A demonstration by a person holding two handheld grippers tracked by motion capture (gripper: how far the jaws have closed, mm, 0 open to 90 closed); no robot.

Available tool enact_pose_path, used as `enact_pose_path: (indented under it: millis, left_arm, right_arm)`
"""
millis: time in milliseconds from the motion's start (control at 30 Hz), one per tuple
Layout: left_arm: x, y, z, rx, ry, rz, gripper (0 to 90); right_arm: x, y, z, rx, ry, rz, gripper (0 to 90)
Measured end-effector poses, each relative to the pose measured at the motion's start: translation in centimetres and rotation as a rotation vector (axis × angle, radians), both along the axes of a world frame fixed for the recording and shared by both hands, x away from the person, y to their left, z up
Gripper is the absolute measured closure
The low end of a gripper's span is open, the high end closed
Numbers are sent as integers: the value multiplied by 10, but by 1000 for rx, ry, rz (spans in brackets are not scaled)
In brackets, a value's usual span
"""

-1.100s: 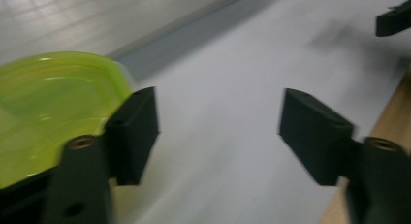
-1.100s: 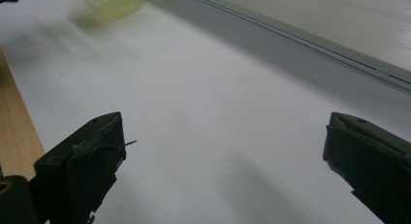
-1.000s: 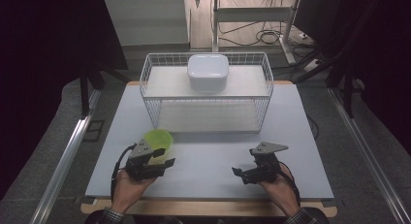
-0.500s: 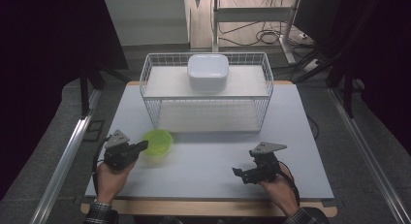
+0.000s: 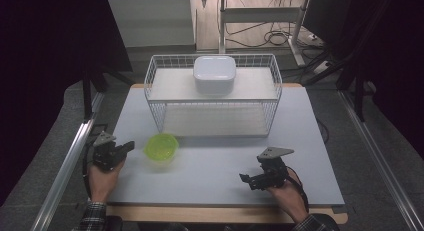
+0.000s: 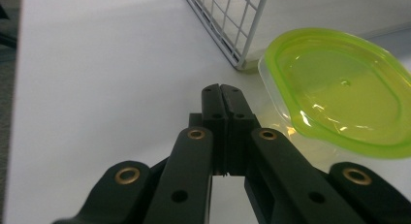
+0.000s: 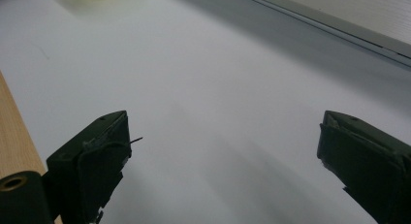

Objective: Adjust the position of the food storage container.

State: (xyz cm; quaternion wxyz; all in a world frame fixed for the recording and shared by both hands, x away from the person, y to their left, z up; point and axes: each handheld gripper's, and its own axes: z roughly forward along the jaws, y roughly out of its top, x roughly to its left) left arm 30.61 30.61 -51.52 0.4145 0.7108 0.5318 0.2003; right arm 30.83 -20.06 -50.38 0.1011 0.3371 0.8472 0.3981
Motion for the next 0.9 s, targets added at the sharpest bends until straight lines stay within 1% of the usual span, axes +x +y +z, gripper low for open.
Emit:
enact_pose_path:
  millis: [33, 67, 100, 133, 167, 233, 267, 300, 367, 433, 567, 733, 767, 900]
  left_arm:
    - [3, -2, -2, 5, 8, -8, 898]
    - [10, -8, -5, 24, 19, -32, 898]
    - [10, -8, -5, 24, 19, -32, 898]
    - [17, -14, -8, 29, 32, -55, 898]
    - [17, -14, -8, 29, 32, -55, 898]
    - [23, -18, -11, 31, 49, -68, 898]
    - [29, -18, -15, 9, 67, -77, 898]
    - [29, -18, -15, 9, 67, -77, 898]
    - [33, -18, -19, -10, 80, -87, 897]
    - [35, -19, -21, -33, 89, -105, 898]
    - [36, -26, -22, -19, 97, -142, 898]
    - [35, -35, -22, -32, 98, -179, 898]
    - [35, -36, -22, -20, 103, -190, 898]
    - [35, -45, -25, -10, 118, -225, 898]
  right_arm:
    - [0, 0, 0, 0, 0, 0, 54]
    - [0, 0, -1, -6, 1, 1, 54]
    - [0, 0, -1, -6, 1, 1, 54]
    - [0, 1, -1, -10, 2, 1, 54]
    - [0, 1, -1, -10, 2, 1, 54]
    - [0, 1, -1, -12, 1, 2, 54]
    - [0, 1, -1, -14, 1, 2, 54]
    - [0, 1, -1, -14, 1, 2, 54]
    - [0, 1, -1, -16, 2, 2, 54]
    - [0, 1, -2, -15, 3, 0, 54]
    - [0, 1, -2, -15, 3, -1, 54]
    - [0, 1, -2, -18, 5, -1, 54]
    - [0, 1, -2, -19, 5, 0, 54]
    - [0, 1, -2, -23, 8, 1, 54]
